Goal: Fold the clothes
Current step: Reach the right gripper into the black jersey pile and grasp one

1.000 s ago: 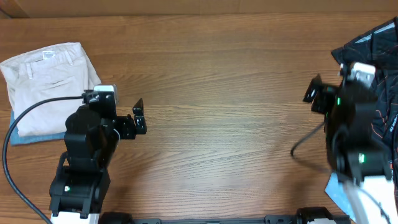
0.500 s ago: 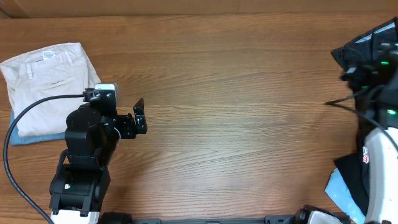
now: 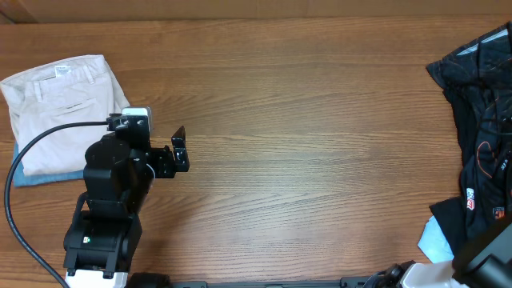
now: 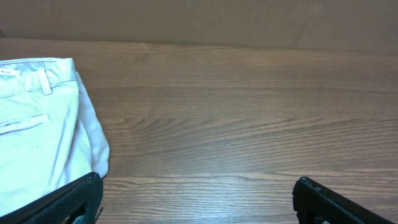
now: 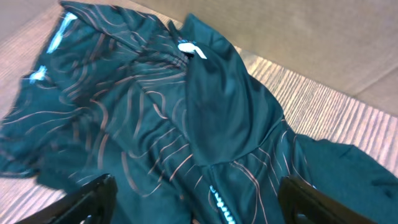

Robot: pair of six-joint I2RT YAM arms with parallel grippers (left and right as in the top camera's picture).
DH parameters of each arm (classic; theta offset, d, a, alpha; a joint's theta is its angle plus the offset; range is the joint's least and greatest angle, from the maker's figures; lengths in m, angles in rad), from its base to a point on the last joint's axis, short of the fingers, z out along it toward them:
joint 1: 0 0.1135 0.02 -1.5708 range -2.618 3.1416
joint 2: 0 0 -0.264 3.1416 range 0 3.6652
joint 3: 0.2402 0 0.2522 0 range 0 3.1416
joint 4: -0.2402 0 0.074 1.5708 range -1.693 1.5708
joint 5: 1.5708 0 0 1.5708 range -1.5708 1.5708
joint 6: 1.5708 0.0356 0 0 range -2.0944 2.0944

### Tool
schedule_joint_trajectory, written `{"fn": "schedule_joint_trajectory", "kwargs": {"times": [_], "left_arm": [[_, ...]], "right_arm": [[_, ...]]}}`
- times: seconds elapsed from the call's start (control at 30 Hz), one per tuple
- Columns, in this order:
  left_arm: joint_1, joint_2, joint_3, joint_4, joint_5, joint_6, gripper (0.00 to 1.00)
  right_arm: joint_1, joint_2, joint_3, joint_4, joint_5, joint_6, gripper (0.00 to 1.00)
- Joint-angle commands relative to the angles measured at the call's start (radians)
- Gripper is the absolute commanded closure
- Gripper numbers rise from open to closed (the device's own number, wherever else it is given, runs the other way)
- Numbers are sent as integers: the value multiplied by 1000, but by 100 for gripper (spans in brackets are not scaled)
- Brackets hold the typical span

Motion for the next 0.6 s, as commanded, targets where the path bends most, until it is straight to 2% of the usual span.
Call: {"fn": "schedule_joint_trajectory", "kwargs": {"times": [0.0, 0.23, 0.57], "left_arm": [[-2, -2, 28, 4, 12, 19, 0], [-2, -1, 28, 4, 12, 19, 0], [-2, -1, 28, 5, 11, 19, 0]], "right_arm": [[-14, 56, 21, 36, -2, 13, 17], [-16, 171, 21, 73, 2, 13, 21], [-24, 224, 18, 113, 51, 13, 27]]}}
